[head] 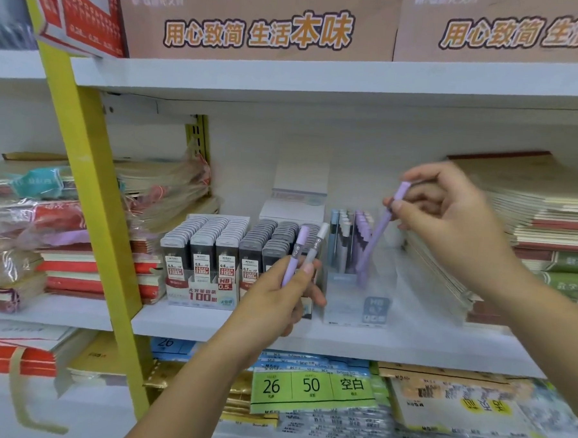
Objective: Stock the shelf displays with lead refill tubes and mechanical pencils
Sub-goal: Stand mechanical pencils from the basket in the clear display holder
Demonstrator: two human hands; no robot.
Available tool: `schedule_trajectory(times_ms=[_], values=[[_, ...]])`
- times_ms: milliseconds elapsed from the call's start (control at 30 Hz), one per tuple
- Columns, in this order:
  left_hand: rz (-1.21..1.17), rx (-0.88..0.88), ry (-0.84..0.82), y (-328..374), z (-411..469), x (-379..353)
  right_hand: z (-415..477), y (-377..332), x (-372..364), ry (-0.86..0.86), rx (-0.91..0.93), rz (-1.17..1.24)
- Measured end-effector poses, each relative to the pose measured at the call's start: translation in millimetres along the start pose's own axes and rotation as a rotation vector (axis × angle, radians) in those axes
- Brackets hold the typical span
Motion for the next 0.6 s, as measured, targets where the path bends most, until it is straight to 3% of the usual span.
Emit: schedule_trajectory(times_ms=[167, 500, 600], values=[[-0.005, 0.000, 0.045, -4.3, 4.2, -2.7, -16.2, 19.0, -15.3, -0.137, 0.060, -0.315], [-0.037, 0.017, 0.069, -9.2, 6.5, -3.9, -20.9, 28.0, -19.6, -0.186, 0.068, -0.374], [-0.060, 0.013, 0.049, -9.9, 5.4, -5.6, -23.6, 35.9, -24.8, -0.204, 0.123, -0.523]])
Point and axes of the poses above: each hand's wrist, its own z-axis towards the middle knuckle, its own x-axis out of the back of the hand, y = z × x, the point moved 7 cm from there along z, towards the middle knuckle, and after that the axes turned 12 degrees about y, right-handed, at the moved point
